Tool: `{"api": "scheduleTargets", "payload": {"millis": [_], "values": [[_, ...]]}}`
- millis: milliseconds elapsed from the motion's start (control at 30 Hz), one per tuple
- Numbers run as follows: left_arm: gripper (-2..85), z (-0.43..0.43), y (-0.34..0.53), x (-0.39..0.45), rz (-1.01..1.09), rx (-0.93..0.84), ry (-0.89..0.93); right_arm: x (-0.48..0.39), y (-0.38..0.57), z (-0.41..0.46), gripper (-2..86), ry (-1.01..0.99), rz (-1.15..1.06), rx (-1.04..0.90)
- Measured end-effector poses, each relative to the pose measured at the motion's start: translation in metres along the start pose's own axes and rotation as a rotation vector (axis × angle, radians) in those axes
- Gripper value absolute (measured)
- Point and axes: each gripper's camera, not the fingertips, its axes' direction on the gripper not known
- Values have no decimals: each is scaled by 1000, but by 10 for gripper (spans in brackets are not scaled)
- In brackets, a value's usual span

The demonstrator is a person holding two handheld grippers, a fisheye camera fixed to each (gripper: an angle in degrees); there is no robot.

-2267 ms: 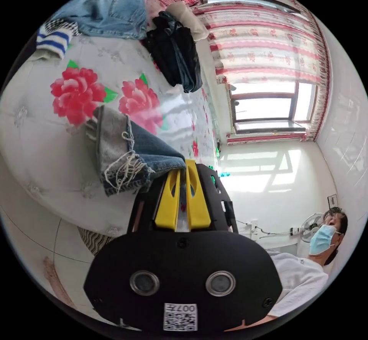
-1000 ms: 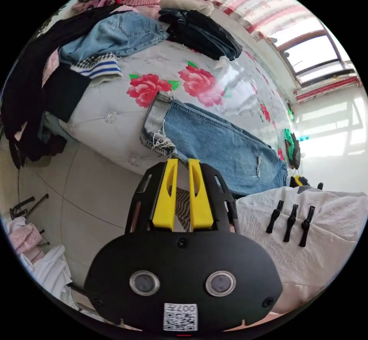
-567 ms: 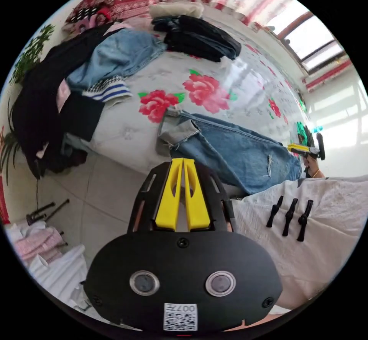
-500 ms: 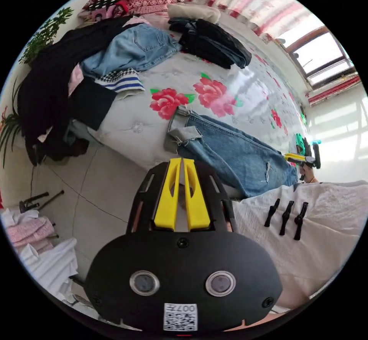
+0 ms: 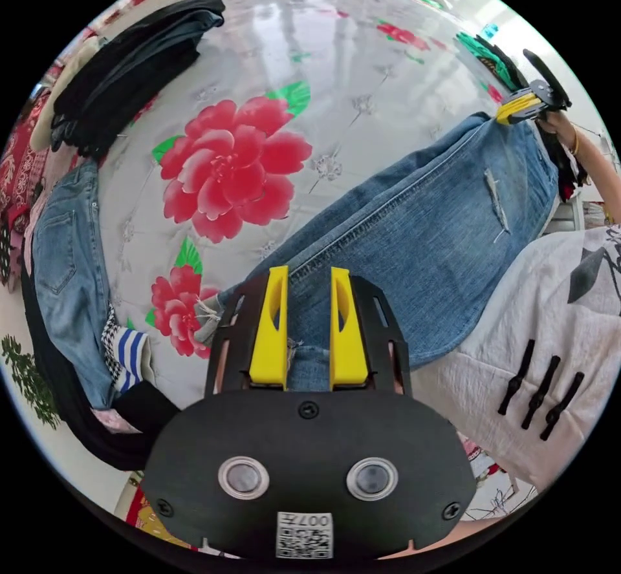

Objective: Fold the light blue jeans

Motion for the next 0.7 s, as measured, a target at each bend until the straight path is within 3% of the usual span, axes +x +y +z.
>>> {"api": "scheduleTargets", "payload": {"millis": [200,433,533,600,700], "values": [[12,-27,14,-11,-58,100,55,7,2,7,-3,-18,-21,29],[6,-90,35,-15,-107,276,49,22,4,7,-2,-21,-17,75],[24,-69,11,-28,-136,239,49,37,-12,27,-1,-9,9,73],[53,-25,-13,-42,-207,101,60,46,-27,54,1,31,32,17],[72,-20,-17,-54,-312,111,100,61,-38,82,8,33,122,-2]]}}
